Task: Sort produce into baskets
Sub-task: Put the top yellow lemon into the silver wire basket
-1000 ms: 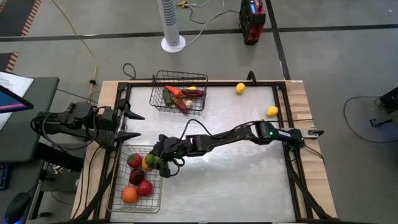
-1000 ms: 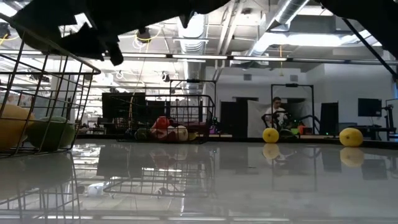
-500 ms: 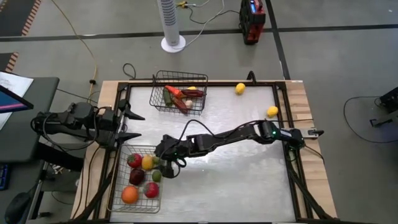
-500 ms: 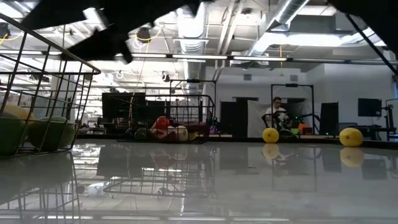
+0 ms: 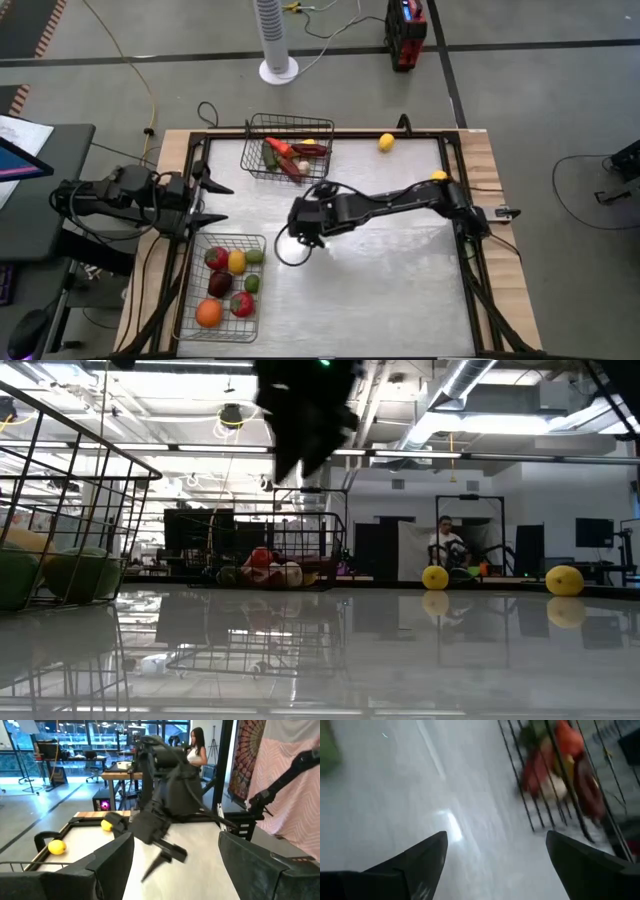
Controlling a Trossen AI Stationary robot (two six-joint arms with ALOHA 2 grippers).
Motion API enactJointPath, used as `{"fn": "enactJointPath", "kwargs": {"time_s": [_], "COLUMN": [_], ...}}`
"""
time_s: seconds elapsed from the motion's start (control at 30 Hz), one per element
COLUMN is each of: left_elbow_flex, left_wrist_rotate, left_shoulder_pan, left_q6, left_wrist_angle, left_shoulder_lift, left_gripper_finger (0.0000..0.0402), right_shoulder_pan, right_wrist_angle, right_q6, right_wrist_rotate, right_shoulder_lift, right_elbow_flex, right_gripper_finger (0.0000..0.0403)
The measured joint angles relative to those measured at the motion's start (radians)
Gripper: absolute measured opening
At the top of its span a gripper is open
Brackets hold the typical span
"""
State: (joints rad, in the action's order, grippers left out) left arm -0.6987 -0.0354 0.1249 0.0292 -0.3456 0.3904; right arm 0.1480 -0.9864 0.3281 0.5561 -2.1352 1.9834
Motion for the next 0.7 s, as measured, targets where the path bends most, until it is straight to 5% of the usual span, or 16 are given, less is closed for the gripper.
{"fn": "enactJointPath", "kwargs": {"time_s": [0.2, 0.4, 0.7], "left_elbow_flex": [0.000, 0.000, 0.000], "left_wrist_rotate": [0.001, -0.031, -0.055], "left_shoulder_pan": [0.000, 0.000, 0.000], "left_q6": [0.000, -0.009, -0.008], "left_wrist_angle": [-0.006, -0.001, 0.001], "left_shoulder_lift": [0.000, 0.000, 0.003], "left_gripper_finger": [0.0279, 0.0279, 0.0279], "right_shoulder_pan": [-0.053, -0.222, -0.529], "right_wrist_angle": [-0.082, -0.071, 0.222], "right_q6": [0.133, 0.371, 0.433], "right_wrist_rotate": [0.016, 0.020, 0.021], "right_shoulder_lift": [0.153, 0.342, 0.419], "right_elbow_flex": [-0.271, -0.578, -0.829], "right_gripper_finger": [0.0360, 0.0348, 0.0341]}}
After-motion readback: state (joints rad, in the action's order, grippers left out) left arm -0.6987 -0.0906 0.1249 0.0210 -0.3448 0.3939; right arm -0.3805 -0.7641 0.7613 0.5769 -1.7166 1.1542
